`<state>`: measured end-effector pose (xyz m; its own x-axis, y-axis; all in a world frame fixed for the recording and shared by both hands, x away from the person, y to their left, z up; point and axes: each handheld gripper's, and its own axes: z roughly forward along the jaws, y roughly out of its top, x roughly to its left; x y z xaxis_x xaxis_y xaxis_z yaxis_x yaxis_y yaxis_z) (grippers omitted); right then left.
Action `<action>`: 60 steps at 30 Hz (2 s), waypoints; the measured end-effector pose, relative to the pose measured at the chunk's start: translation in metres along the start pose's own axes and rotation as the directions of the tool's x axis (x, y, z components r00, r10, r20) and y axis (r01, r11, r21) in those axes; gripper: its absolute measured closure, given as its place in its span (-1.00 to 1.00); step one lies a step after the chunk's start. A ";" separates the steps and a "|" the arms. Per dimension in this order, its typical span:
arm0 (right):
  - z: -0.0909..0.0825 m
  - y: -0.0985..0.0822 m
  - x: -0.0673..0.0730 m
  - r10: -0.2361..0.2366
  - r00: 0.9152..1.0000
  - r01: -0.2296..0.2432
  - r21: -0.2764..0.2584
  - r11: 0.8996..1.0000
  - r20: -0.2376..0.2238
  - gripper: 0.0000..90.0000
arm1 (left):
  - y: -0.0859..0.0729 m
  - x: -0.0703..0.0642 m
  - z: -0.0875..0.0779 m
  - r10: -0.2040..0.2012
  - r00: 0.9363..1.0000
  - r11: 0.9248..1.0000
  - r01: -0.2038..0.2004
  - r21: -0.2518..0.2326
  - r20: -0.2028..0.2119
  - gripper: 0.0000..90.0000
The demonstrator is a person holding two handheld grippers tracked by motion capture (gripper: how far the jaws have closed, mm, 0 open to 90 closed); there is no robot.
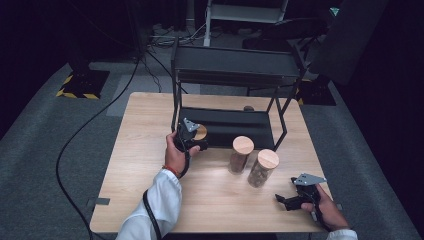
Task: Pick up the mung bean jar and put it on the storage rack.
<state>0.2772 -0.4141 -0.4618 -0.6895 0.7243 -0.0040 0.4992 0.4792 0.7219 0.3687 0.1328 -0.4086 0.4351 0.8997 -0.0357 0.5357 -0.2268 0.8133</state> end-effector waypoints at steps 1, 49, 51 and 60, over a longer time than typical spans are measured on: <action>0.000 0.000 0.000 0.000 1.000 0.000 0.000 1.000 0.000 -1.00 | 0.001 0.000 0.001 0.003 1.000 1.000 -0.003 0.009 -0.004 -0.45; 0.000 0.000 0.000 0.000 1.000 0.000 0.000 1.000 0.000 -1.00 | 0.026 -0.012 0.054 -0.023 0.993 0.998 0.030 0.058 -0.119 -0.45; 0.000 0.000 0.000 0.000 1.000 0.000 0.000 1.000 0.000 -1.00 | 0.024 -0.012 0.054 -0.024 0.993 0.998 0.030 0.051 -0.119 -0.45; 0.000 0.000 0.000 0.000 1.000 0.000 0.000 1.000 0.000 -1.00 | 0.022 -0.014 0.056 -0.038 0.991 0.998 0.043 0.035 -0.129 -0.45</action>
<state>0.2772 -0.4141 -0.4619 -0.6894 0.7243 -0.0040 0.4992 0.4791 0.7220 0.4146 0.0944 -0.4230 0.3172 0.9483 0.0084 0.5794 -0.2008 0.7900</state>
